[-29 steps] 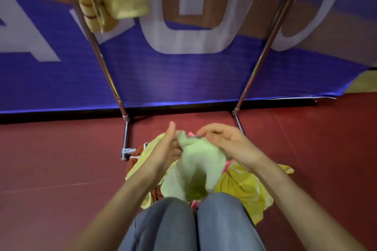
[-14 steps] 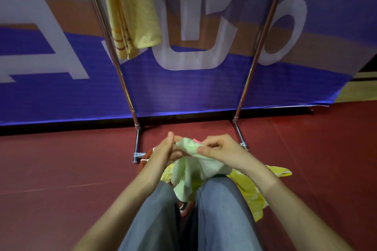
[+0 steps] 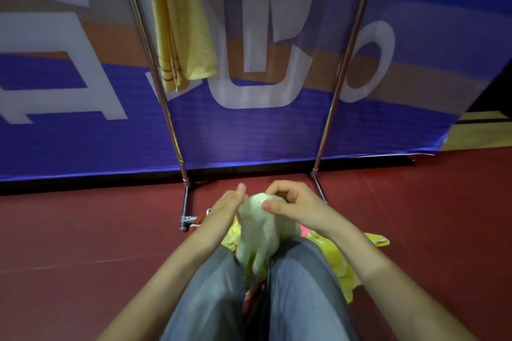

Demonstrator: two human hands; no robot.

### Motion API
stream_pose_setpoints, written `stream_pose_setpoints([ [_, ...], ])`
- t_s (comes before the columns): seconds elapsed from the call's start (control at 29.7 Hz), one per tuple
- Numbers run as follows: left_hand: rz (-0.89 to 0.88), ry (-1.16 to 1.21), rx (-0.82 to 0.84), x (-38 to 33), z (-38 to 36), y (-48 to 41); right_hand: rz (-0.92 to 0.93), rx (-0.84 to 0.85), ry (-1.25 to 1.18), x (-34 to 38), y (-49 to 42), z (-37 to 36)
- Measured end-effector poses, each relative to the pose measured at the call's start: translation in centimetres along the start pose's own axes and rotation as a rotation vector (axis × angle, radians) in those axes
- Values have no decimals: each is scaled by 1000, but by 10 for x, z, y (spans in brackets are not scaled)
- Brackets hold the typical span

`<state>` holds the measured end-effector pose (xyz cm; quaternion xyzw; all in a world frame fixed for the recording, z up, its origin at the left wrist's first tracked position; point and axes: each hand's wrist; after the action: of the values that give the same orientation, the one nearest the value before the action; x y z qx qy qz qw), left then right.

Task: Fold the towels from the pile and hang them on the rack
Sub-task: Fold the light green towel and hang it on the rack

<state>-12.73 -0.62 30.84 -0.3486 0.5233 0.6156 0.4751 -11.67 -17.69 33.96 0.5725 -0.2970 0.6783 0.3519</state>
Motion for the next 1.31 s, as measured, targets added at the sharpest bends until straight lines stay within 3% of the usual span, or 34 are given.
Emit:
stream_pose_setpoints([
  [0.1,-189,126,164,-15,0,31,-13,13,3,7,2,1],
  [0.24,-345,109,130,-33,11,46,-85,103,21,13,4,2],
  [0.44,-395,57,121,-39,21,59,-158,199,-30,23,14,8],
  [0.64,-440,46,121,-40,26,66,-249,349,139,27,14,14],
  [0.84,-394,74,86,-37,42,66,-185,243,417,24,15,24],
  [0.98,-371,100,36,-36,46,68,-263,245,509,26,19,36],
  [1.14,-329,116,-27,-31,55,67,-227,200,406,29,23,50],
  [1.31,-259,39,59,-26,47,60,-63,82,165,50,19,43],
])
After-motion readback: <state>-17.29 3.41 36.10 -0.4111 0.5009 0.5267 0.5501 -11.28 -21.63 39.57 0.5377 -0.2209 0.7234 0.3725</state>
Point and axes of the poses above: each hand's wrist, its own y-axis away from the middle knuckle, its own z-axis out of the back of the hand, x = y × z, and after that the axes turned 2 degrees about x, right-handed
